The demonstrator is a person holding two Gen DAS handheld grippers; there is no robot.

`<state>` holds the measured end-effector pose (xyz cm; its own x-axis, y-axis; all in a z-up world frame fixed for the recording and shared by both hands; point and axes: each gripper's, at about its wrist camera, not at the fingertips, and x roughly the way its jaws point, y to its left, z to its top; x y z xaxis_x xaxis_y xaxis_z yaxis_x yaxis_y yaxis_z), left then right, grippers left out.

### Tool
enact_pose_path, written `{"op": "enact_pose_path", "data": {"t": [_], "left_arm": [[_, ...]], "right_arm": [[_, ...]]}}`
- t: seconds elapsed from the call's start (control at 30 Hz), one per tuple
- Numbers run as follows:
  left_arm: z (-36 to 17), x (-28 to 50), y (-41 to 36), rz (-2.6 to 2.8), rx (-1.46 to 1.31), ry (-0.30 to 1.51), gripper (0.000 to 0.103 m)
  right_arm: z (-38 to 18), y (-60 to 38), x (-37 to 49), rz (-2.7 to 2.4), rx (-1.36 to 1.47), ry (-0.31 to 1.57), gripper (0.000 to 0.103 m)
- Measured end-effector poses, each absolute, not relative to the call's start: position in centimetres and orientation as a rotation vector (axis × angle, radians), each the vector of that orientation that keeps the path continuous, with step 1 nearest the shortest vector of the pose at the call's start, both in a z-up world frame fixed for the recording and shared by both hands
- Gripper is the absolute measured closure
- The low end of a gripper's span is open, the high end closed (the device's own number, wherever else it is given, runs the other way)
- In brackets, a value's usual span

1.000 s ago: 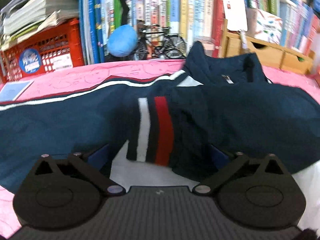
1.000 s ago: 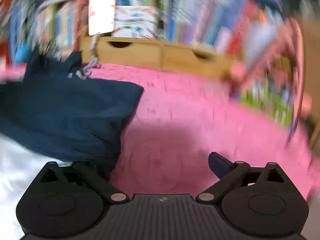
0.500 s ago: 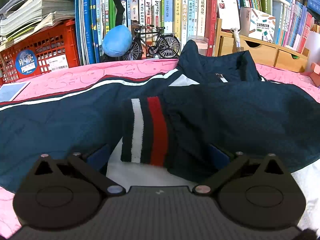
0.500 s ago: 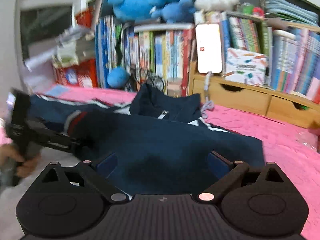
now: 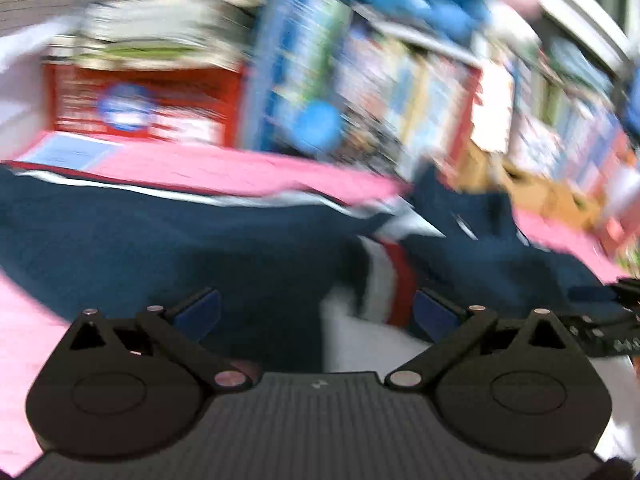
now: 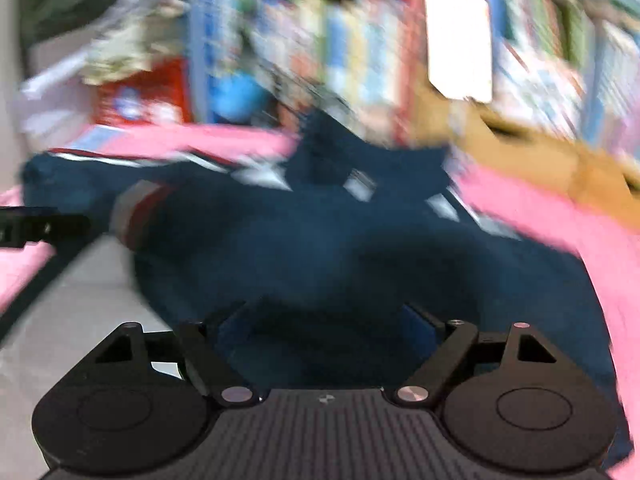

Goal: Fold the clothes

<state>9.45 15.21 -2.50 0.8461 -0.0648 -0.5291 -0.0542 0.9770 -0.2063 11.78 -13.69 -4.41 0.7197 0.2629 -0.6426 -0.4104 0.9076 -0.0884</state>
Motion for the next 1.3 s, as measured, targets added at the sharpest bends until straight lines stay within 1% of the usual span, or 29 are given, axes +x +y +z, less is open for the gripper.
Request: {"op": "enact_pose_path", "data": {"t": [0.1, 0.2, 0.27, 0.37, 0.53, 0.57, 0.6, 0.63, 0.67, 0.7, 0.73, 0.77, 0.87, 0.93, 1.07, 1.1, 1.13, 1.17, 1.2, 1.23, 1.27, 1.3], "left_arm": [[-2.4, 9.2, 20.0, 0.255, -0.205, 0.536, 0.000], [-3.2, 10.8, 24.8, 0.489, -0.244, 0.584, 0.000], [-4.0, 11.8, 28.3, 0.593, -0.303, 0.608, 0.000], [-5.0, 13.5, 32.5, 0.692, -0.370, 0.627, 0.000], [-5.6, 17.5, 36.2, 0.715, -0.395, 0.634, 0.000], [-5.7, 18.0, 36.3, 0.714, -0.402, 0.622, 0.001], [-5.7, 18.2, 36.4, 0.724, -0.405, 0.604, 0.004], [-5.7, 18.4, 36.4, 0.735, -0.406, 0.586, 0.012], [-5.7, 18.5, 36.5, 0.746, -0.408, 0.567, 0.050], [-5.6, 18.3, 36.1, 0.789, -0.397, 0.548, 0.095], [-5.4, 18.1, 35.8, 0.799, -0.385, 0.513, 0.100], [-5.2, 17.8, 35.4, 0.807, -0.373, 0.477, 0.098], [-3.4, 16.8, 32.6, 0.722, -0.260, 0.375, 0.098], [-1.6, 16.1, 30.3, 0.593, -0.253, 0.339, 0.098], [0.8, 14.4, 22.0, 0.263, -0.092, 0.341, 0.097], [0.8, 13.9, 19.7, 0.196, -0.039, 0.364, 0.091], [0.4, 13.4, 17.8, 0.139, -0.002, 0.403, 0.089], [0.0, 12.9, 15.9, 0.082, 0.034, 0.443, 0.080], [-0.8, 12.6, 14.3, 0.011, 0.055, 0.508, 0.070], [-1.6, 12.1, 13.5, -0.038, 0.058, 0.557, 0.064], [-2.4, 11.5, 12.7, -0.084, 0.059, 0.605, 0.048], [-3.2, 11.0, 11.9, -0.131, 0.061, 0.652, 0.036]], "right_arm": [[-4.6, -9.0, 11.6, 0.481, -0.325, 0.592, 0.021], [-6.6, -4.8, 12.3, 0.536, -0.407, 0.585, 0.021], [-7.8, -3.6, 12.8, 0.535, -0.421, 0.585, 0.021], [-9.2, -2.8, 13.2, 0.527, -0.421, 0.570, 0.012], [-9.1, -3.5, 13.7, 0.519, -0.385, 0.598, 0.007], [-9.2, -3.6, 13.8, 0.521, -0.374, 0.605, 0.006], [-9.2, -3.8, 14.0, 0.524, -0.361, 0.615, 0.006], [-9.4, -3.9, 14.3, 0.527, -0.345, 0.627, 0.005], [-9.5, -4.1, 14.6, 0.529, -0.329, 0.640, 0.003], [-9.5, -4.2, 14.9, 0.532, -0.312, 0.654, 0.002], [-9.6, -4.3, 15.1, 0.534, -0.297, 0.665, 0.000], [-9.6, -4.4, 15.2, 0.537, -0.286, 0.671, 0.000], [-9.6, -4.4, 15.1, 0.539, -0.286, 0.669, 0.000], [-9.6, -4.4, 15.1, 0.541, -0.280, 0.670, 0.000], [-9.5, -5.1, 15.4, 0.519, -0.237, 0.676, 0.000], [-9.5, -5.5, 15.5, 0.503, -0.218, 0.675, 0.001], [-9.3, -6.1, 15.5, 0.491, -0.189, 0.676, 0.001], [-9.1, -7.3, 15.5, 0.484, -0.142, 0.680, 0.002], [-8.8, -8.5, 15.5, 0.476, -0.095, 0.684, 0.002], [-8.6, -9.6, 15.5, 0.469, -0.048, 0.688, 0.002], [-8.3, -10.7, 15.4, 0.458, -0.016, 0.692, 0.002], [-7.7, -11.3, 15.0, 0.437, -0.025, 0.693, 0.002]]}}
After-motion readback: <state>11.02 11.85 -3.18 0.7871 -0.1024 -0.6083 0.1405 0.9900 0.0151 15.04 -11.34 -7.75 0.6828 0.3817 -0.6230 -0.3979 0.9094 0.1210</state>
